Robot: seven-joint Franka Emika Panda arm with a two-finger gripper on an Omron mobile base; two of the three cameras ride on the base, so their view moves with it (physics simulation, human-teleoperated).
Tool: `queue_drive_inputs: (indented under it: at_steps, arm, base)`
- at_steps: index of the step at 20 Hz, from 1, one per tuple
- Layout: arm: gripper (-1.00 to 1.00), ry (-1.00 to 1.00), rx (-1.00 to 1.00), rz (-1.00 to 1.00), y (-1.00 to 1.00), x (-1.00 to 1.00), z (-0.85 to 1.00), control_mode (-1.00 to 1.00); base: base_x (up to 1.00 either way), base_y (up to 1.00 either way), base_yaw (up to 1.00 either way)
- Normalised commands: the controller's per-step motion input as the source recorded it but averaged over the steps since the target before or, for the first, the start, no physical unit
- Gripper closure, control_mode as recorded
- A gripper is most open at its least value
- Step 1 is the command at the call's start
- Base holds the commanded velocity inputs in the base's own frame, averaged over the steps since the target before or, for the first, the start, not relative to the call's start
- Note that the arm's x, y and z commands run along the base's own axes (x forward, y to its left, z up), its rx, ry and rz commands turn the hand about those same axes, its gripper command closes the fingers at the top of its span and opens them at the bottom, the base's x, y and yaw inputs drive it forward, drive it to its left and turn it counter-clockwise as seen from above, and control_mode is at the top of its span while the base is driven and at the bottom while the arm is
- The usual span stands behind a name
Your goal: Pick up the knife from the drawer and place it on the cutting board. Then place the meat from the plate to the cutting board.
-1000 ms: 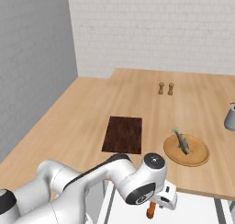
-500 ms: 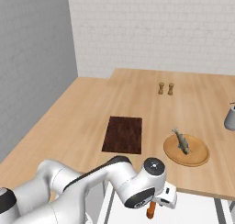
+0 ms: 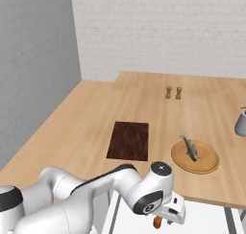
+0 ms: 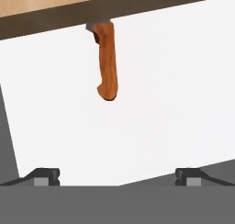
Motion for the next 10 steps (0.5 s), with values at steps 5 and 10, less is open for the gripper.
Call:
queue_drive_inputs:
  at_steps: [5, 10]
  arm:
    - [-1.00, 0.09, 0.00, 0.00, -0.04, -0.01, 0.00, -1.00]
    - [-1.00, -0.01, 0.00, 0.00, 0.00, -0.17, -0.05, -1.00]
  base:
    - [0.00, 0.00, 0.00]
    - [0.00, 0.00, 0.00]
